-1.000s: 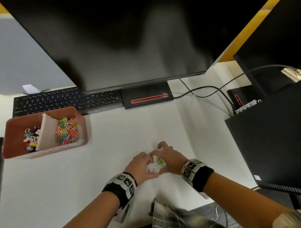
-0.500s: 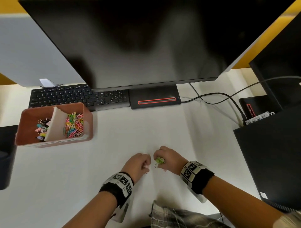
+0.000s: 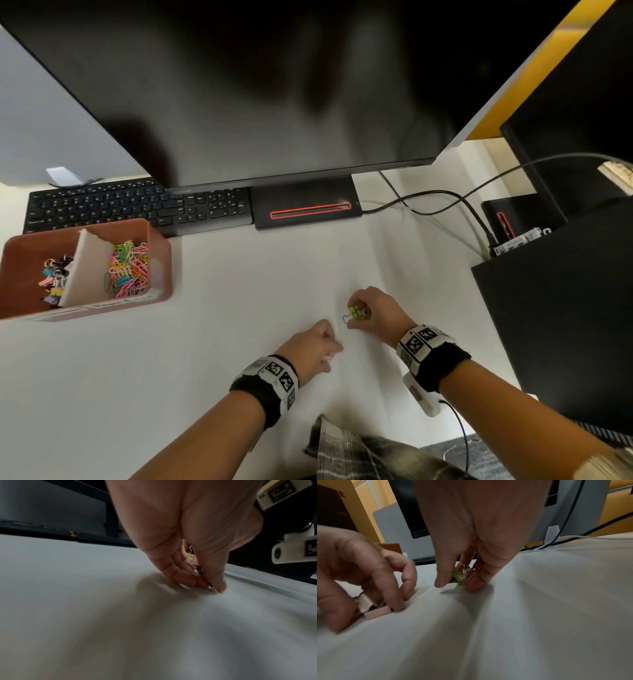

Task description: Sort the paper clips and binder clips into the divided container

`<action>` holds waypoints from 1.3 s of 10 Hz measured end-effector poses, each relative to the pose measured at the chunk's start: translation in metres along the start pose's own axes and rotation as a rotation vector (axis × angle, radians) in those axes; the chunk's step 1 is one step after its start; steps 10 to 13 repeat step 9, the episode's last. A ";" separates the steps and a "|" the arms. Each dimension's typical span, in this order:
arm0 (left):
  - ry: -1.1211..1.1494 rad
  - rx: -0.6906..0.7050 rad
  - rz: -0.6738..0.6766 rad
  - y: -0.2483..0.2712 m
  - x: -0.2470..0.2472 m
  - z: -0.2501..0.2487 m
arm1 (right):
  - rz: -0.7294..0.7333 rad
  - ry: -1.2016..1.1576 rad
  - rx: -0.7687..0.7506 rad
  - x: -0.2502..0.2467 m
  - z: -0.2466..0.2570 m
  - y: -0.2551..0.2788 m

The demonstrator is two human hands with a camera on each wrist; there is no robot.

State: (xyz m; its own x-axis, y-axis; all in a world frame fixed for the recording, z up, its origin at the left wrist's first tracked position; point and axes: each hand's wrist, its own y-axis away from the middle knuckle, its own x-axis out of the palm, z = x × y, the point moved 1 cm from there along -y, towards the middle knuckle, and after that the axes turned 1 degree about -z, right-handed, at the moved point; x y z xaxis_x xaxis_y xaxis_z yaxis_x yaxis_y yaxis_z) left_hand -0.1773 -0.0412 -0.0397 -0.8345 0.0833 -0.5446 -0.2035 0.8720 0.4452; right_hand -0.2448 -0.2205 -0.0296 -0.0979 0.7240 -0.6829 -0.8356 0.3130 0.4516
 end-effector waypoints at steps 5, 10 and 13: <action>0.348 -0.358 -0.577 0.116 -0.086 0.064 | 0.111 0.026 -0.295 0.024 0.092 -0.011; 0.554 -0.501 -1.059 0.251 -0.245 0.163 | 0.128 -0.048 -0.595 0.101 0.402 -0.084; 0.554 -0.501 -1.059 0.251 -0.245 0.163 | 0.128 -0.048 -0.595 0.101 0.402 -0.084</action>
